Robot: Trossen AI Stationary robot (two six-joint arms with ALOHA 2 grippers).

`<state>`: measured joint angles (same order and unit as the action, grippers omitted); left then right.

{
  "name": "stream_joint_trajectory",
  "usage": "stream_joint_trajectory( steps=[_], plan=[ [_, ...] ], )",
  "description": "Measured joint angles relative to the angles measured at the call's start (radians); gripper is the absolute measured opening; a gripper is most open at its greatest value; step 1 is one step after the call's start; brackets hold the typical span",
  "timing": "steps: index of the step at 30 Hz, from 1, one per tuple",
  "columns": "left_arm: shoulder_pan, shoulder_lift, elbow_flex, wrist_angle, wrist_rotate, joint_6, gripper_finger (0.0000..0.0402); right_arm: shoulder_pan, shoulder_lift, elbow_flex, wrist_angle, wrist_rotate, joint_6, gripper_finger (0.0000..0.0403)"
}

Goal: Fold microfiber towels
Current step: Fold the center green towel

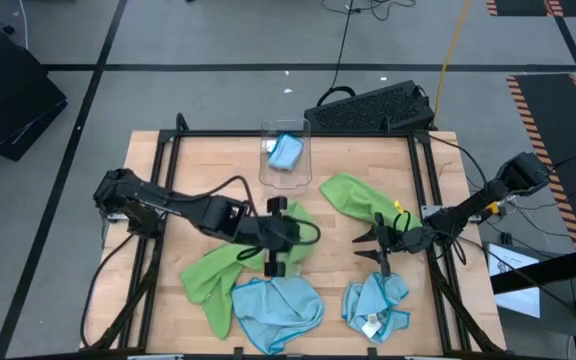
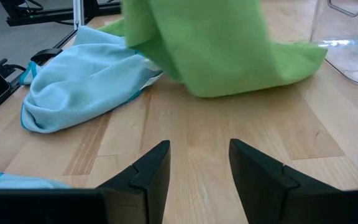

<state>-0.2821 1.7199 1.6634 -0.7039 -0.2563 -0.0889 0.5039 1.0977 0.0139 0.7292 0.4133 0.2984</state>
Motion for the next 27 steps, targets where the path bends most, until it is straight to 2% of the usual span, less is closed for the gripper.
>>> stream_joint_trajectory(
  steps=[4,11,15,22,27],
  plan=[
    [-0.023,0.000,0.000,0.015,-0.011,0.008,0.0009,0.000,0.000,0.000,0.000,0.000,0.000,0.0155],
    [-0.054,0.001,-0.063,0.017,-0.126,-0.044,0.0010,-0.001,0.000,0.000,0.000,0.002,0.000,0.0155],
    [-0.055,0.002,-0.111,0.032,-0.136,-0.065,0.0010,-0.001,0.000,0.000,0.000,0.000,0.000,0.0155],
    [-0.055,0.001,-0.193,0.171,-0.137,-0.041,0.0012,-0.001,0.000,0.000,0.013,0.005,-0.003,0.0155],
    [-0.052,0.001,-0.210,0.203,-0.138,-0.025,0.0007,-0.001,0.000,0.000,0.070,0.004,-0.025,0.0155]
  ],
)
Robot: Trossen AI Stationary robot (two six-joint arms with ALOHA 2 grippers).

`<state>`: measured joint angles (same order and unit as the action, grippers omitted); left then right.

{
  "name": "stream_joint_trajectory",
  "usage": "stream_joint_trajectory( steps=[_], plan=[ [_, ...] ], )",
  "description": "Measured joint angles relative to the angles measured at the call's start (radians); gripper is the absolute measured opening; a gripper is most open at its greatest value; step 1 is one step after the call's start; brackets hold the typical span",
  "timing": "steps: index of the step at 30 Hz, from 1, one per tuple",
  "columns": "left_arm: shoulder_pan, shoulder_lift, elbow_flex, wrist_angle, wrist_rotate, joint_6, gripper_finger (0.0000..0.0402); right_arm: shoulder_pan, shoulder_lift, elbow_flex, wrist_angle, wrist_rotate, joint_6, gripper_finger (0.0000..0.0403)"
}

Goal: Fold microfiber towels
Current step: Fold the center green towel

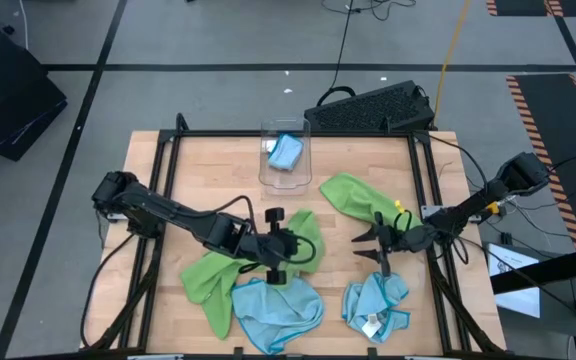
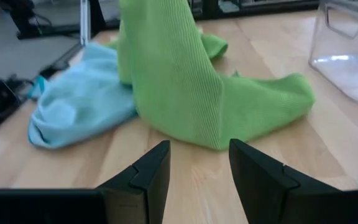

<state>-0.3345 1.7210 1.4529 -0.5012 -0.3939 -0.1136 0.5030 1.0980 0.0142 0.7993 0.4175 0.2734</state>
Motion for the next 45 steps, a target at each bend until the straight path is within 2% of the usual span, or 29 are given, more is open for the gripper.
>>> stream_joint_trajectory(
  steps=[6,12,15,19,30,33,40,45],
  plan=[
    [0.011,-0.001,-0.014,0.072,0.000,0.006,0.0014,-0.001,0.000,0.025,0.062,0.058,-0.018,0.0155],
    [0.029,-0.001,-0.014,0.104,-0.001,0.007,0.0013,-0.001,0.026,0.164,0.009,0.058,-0.064,0.0155],
    [0.039,-0.001,-0.015,0.108,0.000,0.016,0.0004,0.001,0.078,0.242,-0.037,0.087,-0.090,0.0155],
    [0.051,-0.001,-0.015,0.112,0.000,0.024,0.0013,0.008,0.152,0.332,-0.028,0.148,-0.118,0.0155],
    [0.089,-0.001,-0.007,0.248,0.000,0.136,0.0011,0.008,0.360,0.452,-0.029,0.191,-0.113,0.0156],
    [0.104,-0.001,-0.007,0.270,0.000,0.162,0.0016,0.009,0.424,0.474,-0.035,0.210,-0.117,0.0171],
    [0.138,-0.001,-0.007,0.267,0.000,0.156,0.0007,0.007,0.552,0.511,-0.031,0.295,-0.099,0.0240],
    [0.138,-0.001,-0.007,0.304,0.017,0.139,0.0017,0.002,0.609,0.515,-0.016,0.288,-0.016,0.0259]
  ],
)
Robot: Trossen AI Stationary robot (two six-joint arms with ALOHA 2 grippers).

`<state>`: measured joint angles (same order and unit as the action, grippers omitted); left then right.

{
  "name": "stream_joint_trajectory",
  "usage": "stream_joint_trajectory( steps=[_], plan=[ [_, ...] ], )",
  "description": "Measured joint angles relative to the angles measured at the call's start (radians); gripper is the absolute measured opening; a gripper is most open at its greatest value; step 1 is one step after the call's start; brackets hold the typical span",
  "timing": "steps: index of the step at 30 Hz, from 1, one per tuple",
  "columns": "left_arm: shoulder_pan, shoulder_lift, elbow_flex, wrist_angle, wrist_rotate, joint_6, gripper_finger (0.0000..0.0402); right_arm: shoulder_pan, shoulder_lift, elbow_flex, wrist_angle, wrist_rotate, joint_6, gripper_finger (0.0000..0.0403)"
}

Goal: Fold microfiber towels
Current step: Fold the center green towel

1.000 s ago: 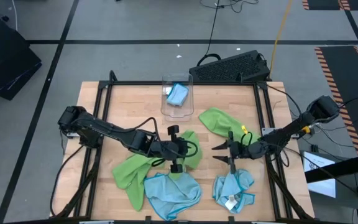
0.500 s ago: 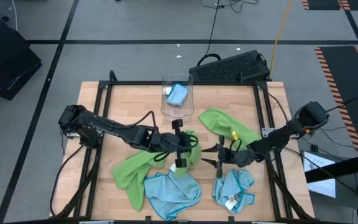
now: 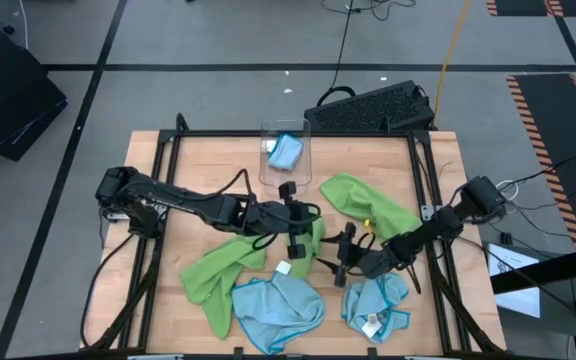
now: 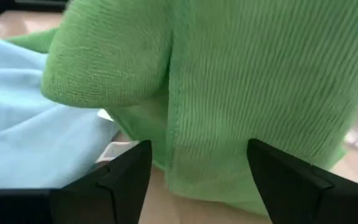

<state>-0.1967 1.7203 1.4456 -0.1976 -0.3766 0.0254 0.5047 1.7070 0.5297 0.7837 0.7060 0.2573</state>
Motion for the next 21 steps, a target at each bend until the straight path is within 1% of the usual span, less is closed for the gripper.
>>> stream_joint_trajectory(
  steps=[2,4,7,9,11,16,17,18,21],
  plan=[
    [-0.004,0.000,0.001,0.025,0.024,-0.002,0.0015,0.000,0.017,0.000,-0.002,0.016,0.052,0.0259],
    [-0.008,0.000,0.002,0.038,0.046,-0.002,0.0007,0.000,0.034,0.000,0.007,0.063,0.133,0.0254],
    [-0.015,0.000,0.002,0.049,0.058,-0.012,0.0005,-0.002,0.055,0.000,0.010,0.110,0.218,0.0234],
    [-0.022,0.000,0.002,0.051,0.059,-0.029,0.0011,-0.001,0.057,0.000,0.013,0.125,0.240,0.0207],
    [-0.031,0.000,0.002,0.051,0.059,-0.038,0.0014,-0.001,0.056,0.000,0.015,0.134,0.254,0.0167],
    [-0.064,0.000,0.002,0.028,0.058,-0.084,0.0005,0.001,0.053,0.000,0.014,0.124,0.200,0.0031],
    [-0.073,0.000,0.002,0.011,0.057,-0.092,0.0004,0.003,0.047,-0.001,0.012,0.109,0.182,0.0016],
    [-0.082,0.000,0.002,-0.012,0.055,-0.102,0.0005,0.007,0.038,-0.001,0.011,0.104,0.171,0.0012],
    [-0.113,0.000,0.002,-0.107,0.040,-0.140,0.0014,0.025,-0.010,-0.001,-0.022,0.102,0.164,0.0016]
  ],
)
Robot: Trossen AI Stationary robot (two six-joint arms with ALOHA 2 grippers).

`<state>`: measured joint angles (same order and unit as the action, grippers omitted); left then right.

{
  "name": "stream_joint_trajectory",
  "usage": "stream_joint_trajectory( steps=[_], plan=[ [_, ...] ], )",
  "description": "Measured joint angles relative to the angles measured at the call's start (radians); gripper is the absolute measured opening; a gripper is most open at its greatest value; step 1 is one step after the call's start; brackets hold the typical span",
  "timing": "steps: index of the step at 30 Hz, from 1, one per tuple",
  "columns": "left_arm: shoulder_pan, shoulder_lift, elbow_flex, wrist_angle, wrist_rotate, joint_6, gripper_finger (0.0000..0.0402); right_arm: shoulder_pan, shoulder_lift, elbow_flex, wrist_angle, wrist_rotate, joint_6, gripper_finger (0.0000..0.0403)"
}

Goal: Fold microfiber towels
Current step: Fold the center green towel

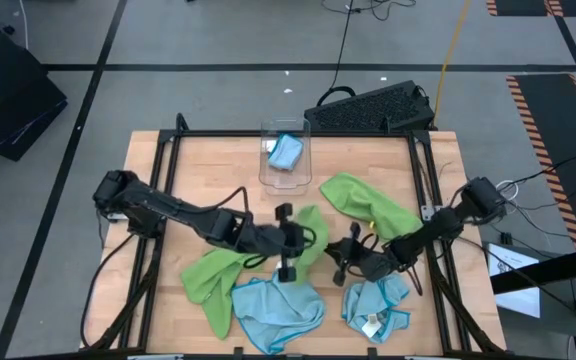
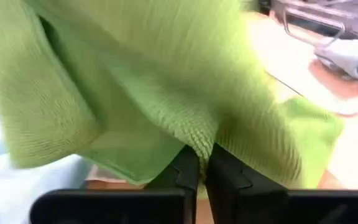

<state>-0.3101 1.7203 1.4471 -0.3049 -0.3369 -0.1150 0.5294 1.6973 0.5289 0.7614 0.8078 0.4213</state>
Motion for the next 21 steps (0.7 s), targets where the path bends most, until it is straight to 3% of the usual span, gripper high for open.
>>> stream_joint_trajectory(
  steps=[4,8,13,17,21],
  plan=[
    [-0.043,0.003,0.000,-0.146,-0.008,-0.110,0.0017,0.023,-0.101,0.000,-0.056,-0.059,-0.045,0.0006],
    [-0.090,0.016,-0.059,-0.144,-0.037,-0.222,0.0010,0.022,-0.198,-0.001,-0.088,-0.168,-0.023,0.0006],
    [-0.141,0.016,-0.214,0.084,-0.057,-0.303,0.0021,0.020,-0.278,0.000,-0.115,-0.308,0.041,0.0007],
    [-0.178,0.016,-0.302,0.260,-0.092,-0.308,0.0057,0.020,-0.345,0.000,-0.214,-0.359,0.130,0.0005],
    [-0.194,0.016,-0.330,0.307,-0.154,-0.300,0.0099,0.011,-0.403,-0.001,-0.298,-0.426,0.187,0.0005]
  ],
)
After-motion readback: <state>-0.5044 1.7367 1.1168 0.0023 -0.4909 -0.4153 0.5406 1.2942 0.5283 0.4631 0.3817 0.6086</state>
